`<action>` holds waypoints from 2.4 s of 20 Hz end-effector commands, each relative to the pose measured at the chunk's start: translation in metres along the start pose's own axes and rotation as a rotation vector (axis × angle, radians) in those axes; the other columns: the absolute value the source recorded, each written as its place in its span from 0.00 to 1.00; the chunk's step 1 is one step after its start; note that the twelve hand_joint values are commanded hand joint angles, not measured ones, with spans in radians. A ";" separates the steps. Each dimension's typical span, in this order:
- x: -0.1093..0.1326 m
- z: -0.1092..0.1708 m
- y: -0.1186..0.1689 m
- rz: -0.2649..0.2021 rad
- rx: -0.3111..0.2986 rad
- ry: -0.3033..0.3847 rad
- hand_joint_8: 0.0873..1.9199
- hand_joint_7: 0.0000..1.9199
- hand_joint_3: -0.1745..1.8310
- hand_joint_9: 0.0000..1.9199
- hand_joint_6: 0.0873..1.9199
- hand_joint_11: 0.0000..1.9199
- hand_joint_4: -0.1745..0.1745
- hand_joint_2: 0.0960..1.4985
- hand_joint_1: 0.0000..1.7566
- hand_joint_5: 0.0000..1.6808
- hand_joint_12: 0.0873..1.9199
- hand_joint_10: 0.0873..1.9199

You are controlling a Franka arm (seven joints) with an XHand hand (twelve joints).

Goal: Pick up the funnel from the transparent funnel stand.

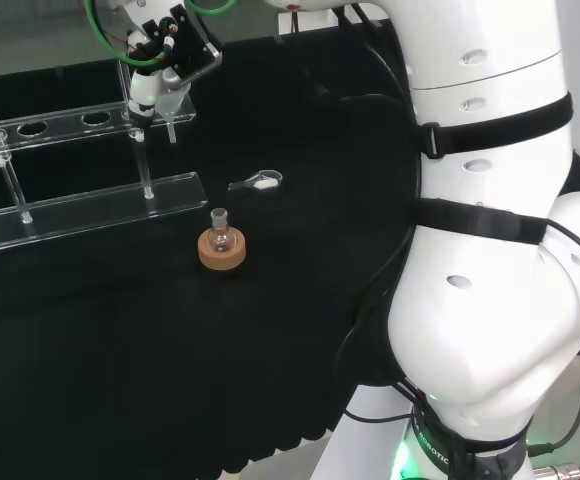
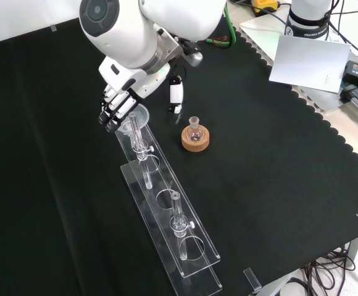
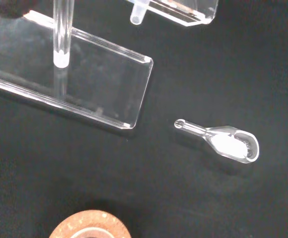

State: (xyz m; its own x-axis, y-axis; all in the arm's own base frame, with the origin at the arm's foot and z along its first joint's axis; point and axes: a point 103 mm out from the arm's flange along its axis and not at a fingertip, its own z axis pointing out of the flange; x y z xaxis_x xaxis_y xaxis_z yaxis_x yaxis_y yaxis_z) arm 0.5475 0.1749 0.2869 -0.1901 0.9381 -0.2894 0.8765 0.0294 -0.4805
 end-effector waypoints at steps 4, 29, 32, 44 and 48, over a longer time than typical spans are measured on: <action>-0.014 0.002 0.014 0.012 0.000 -0.008 0.00 0.02 0.19 0.00 0.00 0.16 0.65 0.46 0.38 0.08 0.78 0.41; -0.024 -0.003 0.019 0.135 -0.256 -0.068 0.32 0.33 0.32 0.50 0.06 0.33 0.47 0.47 0.43 0.40 0.66 0.23; -0.031 -0.017 0.007 0.148 -0.299 -0.076 0.32 0.38 0.33 0.57 0.16 0.36 0.47 0.47 0.45 0.42 0.63 0.20; -0.046 -0.046 -0.096 0.234 -0.266 -0.133 0.32 0.38 0.34 0.59 0.25 0.37 0.49 0.47 0.46 0.40 0.63 0.18; -0.041 -0.033 -0.128 0.271 -0.238 -0.170 0.32 0.38 0.34 0.59 0.27 0.37 0.49 0.46 0.45 0.39 0.63 0.19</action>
State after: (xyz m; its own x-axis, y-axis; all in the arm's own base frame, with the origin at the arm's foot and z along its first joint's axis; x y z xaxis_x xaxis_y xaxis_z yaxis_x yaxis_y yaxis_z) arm 0.4985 0.1432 0.3804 -0.0138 0.8841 -0.4670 0.9843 -0.0701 -0.1617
